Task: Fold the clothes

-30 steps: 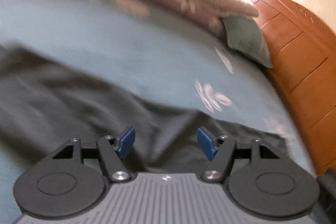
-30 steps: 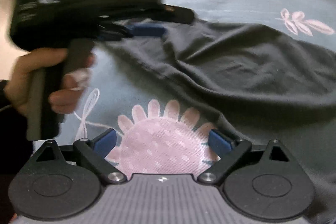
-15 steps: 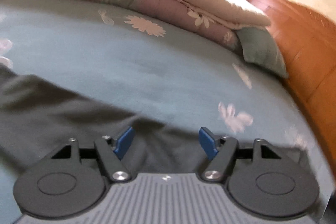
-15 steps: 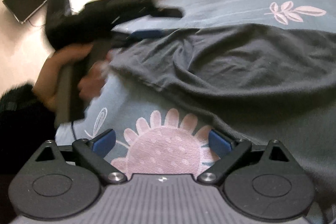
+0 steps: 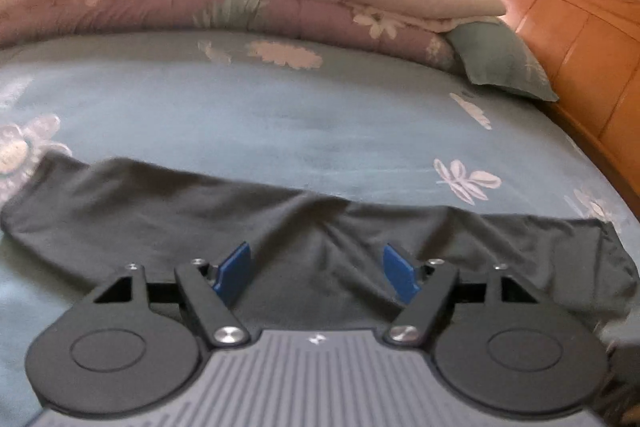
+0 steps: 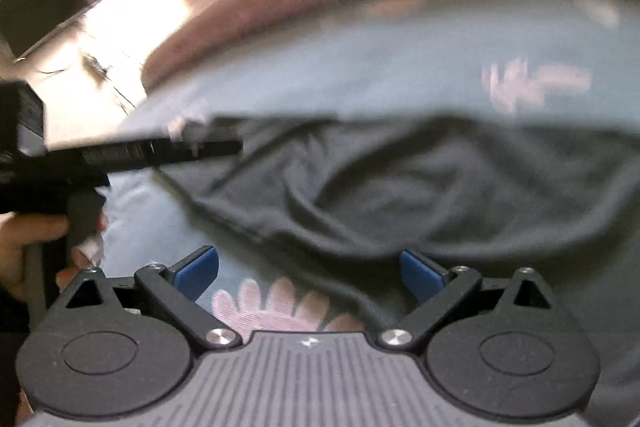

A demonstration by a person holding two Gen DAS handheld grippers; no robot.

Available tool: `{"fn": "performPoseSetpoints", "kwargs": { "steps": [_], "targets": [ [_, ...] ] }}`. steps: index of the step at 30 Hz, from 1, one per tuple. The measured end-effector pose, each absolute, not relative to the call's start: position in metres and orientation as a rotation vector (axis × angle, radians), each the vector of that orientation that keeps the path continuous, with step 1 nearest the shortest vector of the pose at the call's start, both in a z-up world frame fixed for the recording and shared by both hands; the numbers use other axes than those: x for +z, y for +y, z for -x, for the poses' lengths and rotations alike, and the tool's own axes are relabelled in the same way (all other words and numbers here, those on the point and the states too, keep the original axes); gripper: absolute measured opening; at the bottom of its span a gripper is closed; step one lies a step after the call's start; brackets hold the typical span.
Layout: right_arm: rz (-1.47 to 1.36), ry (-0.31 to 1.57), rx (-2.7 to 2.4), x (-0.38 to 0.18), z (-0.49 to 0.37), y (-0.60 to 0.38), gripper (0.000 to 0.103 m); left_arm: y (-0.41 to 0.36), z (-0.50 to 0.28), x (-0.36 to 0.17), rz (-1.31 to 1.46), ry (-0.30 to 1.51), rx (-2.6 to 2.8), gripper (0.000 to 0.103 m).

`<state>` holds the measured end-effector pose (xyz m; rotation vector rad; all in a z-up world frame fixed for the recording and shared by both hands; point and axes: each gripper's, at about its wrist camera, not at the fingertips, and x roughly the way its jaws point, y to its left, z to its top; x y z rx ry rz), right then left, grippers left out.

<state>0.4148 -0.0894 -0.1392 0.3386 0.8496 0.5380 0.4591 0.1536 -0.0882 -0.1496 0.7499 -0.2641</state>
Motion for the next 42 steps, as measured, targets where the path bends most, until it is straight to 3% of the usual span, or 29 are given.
{"fn": "performPoseSetpoints", "kwargs": {
  "steps": [3, 7, 12, 14, 17, 19, 29, 32, 37, 42],
  "targets": [
    [-0.414, 0.905, 0.541, -0.143, -0.417, -0.092, 0.103, 0.156, -0.469, -0.111, 0.183, 0.828, -0.208, 0.072],
    [-0.365, 0.943, 0.611, -0.138, -0.400, -0.096, 0.102, 0.162, -0.445, -0.118, 0.140, 0.780, -0.231, 0.074],
    [-0.225, 0.874, 0.591, -0.113, -0.399, -0.112, 0.075, 0.164, -0.438, -0.107, 0.120, 0.764, -0.217, 0.074],
    [-0.128, 0.868, 0.550, -0.111, -0.402, -0.111, 0.055, 0.163, -0.436, -0.108, 0.109, 0.756, -0.209, 0.074],
    [-0.085, 0.912, 0.565, -0.124, -0.413, -0.102, 0.035, 0.163, -0.435, -0.111, 0.128, 0.748, -0.215, 0.074],
    [-0.036, 0.897, 0.553, -0.130, -0.418, -0.093, 0.031, 0.162, -0.433, -0.110, 0.115, 0.747, -0.220, 0.074],
    [-0.159, 1.002, 0.636, -0.125, -0.420, -0.095, 0.033, 0.155, -0.423, -0.105, 0.047, 0.741, -0.244, 0.074],
    [-0.187, 0.950, 0.634, -0.112, -0.434, -0.096, 0.034, 0.152, -0.427, -0.100, 0.053, 0.723, -0.245, 0.074],
    [-0.264, 0.971, 0.611, -0.140, -0.445, -0.077, 0.035, 0.147, -0.442, -0.086, 0.088, 0.679, -0.243, 0.074],
    [-0.233, 0.978, 0.635, -0.134, -0.421, -0.071, 0.036, 0.152, -0.457, -0.107, 0.120, 0.726, -0.210, 0.073]
  ]
}}
